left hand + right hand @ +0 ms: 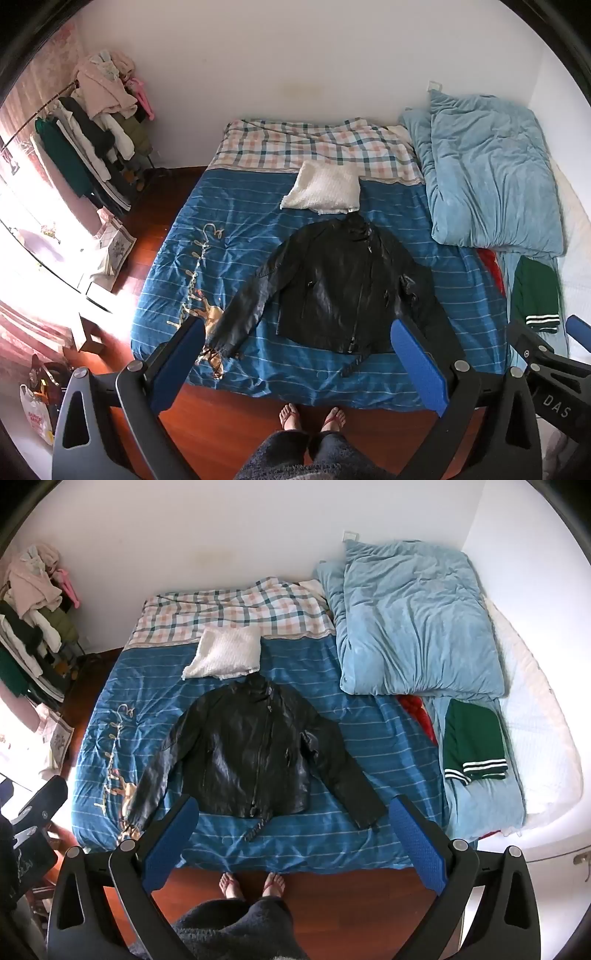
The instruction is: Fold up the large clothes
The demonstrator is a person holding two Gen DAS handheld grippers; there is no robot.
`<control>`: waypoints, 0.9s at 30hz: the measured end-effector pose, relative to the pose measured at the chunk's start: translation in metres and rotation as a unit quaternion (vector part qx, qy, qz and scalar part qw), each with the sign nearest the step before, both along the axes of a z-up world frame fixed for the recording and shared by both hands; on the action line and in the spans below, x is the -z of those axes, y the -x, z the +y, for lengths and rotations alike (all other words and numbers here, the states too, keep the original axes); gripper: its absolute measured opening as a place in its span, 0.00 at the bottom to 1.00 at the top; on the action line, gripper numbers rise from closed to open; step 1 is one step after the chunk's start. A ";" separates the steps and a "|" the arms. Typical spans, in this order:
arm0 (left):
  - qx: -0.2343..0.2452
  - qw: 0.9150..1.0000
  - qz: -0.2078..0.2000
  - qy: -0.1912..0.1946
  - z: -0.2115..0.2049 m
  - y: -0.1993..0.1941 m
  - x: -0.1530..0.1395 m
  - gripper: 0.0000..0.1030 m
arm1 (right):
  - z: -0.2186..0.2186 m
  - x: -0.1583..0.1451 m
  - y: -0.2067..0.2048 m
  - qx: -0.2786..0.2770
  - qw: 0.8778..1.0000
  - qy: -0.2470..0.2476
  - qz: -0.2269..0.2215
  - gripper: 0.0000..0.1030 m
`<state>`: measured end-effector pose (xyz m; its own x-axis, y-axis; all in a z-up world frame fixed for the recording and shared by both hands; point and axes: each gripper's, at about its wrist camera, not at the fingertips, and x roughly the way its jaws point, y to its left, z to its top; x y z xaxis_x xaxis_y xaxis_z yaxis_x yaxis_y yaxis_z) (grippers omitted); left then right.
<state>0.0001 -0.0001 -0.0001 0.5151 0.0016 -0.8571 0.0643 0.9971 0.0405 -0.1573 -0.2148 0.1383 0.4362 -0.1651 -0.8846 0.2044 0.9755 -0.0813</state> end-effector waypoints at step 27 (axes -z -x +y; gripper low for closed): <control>0.002 1.000 -0.001 -0.002 -0.001 -0.002 -0.003 1.00 | -0.003 -0.005 -0.003 -0.001 1.000 0.002 0.001 1.00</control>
